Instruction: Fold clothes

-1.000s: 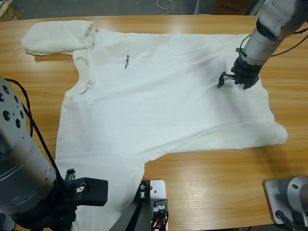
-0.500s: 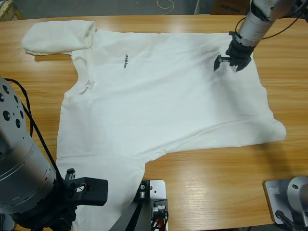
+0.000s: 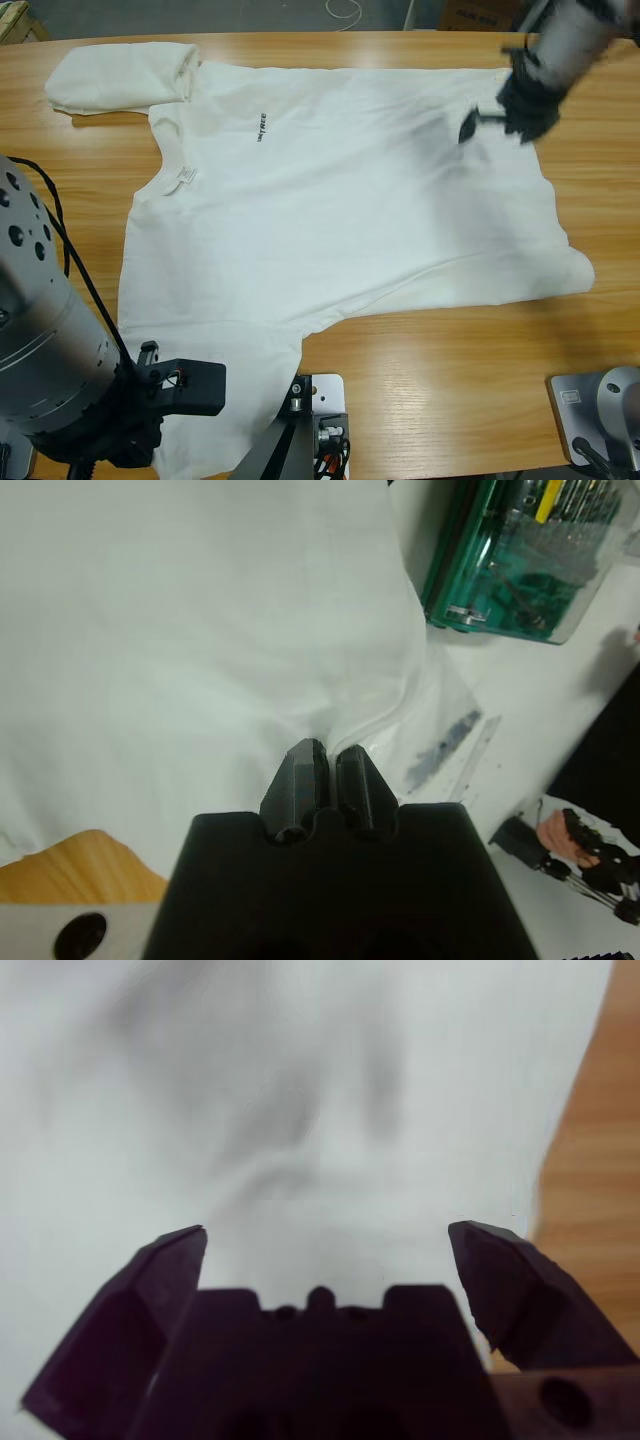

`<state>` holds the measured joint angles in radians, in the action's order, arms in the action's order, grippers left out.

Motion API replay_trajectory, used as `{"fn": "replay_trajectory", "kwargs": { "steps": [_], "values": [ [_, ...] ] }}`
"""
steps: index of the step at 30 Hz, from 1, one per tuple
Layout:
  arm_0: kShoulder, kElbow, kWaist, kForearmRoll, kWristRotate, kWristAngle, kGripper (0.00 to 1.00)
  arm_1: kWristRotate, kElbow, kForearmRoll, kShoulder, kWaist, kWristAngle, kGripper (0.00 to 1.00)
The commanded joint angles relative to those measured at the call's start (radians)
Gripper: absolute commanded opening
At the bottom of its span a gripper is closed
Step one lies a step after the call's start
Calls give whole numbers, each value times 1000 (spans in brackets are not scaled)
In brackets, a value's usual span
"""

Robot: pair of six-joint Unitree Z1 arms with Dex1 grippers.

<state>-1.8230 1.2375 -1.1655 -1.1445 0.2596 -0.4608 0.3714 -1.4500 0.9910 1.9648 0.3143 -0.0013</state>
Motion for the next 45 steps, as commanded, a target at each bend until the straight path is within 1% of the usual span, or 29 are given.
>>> {"fn": "replay_trajectory", "kwargs": {
  "steps": [1,5,8,14,19,26,29,31,33,35,37,39,41,43,45],
  "values": [
    [-22,-33,10,14,-13,23,0,32,380,-283,-78,26,58,956],
    [-17,-36,10,17,-13,25,0,23,385,-361,-26,26,42,968],
    [-12,-37,10,17,-16,25,0,21,352,-367,50,25,26,1000],
    [-12,-37,10,15,-16,22,0,-9,287,-360,125,9,17,1000],
    [-10,-37,10,15,-17,21,0,-37,153,-271,193,-25,-2,1000],
    [-10,-37,10,15,-17,21,0,-83,-43,-153,255,-29,11,1000],
    [-9,-36,10,15,-19,21,0,-111,-124,-93,213,-24,23,1000],
    [-12,-36,10,16,-19,22,0,-110,-140,-57,130,-13,-17,1000],
    [-16,-38,10,19,-19,24,0,-67,-139,17,30,-12,-60,1000],
    [-18,-41,10,25,-19,24,0,48,-126,120,-62,-13,-86,1000],
    [-18,-43,10,29,-22,24,0,167,-21,138,-151,-32,-86,1000],
    [-18,-44,10,31,-22,24,0,250,132,97,-209,-57,-67,1000],
    [-16,-44,10,31,-22,24,0,344,239,89,-234,-97,-43,1000],
    [-12,-46,10,31,-22,25,0,435,337,85,-260,-142,14,1000],
    [-13,-46,9,31,-22,26,0,514,399,64,-265,-161,58,1000]
  ]
}}
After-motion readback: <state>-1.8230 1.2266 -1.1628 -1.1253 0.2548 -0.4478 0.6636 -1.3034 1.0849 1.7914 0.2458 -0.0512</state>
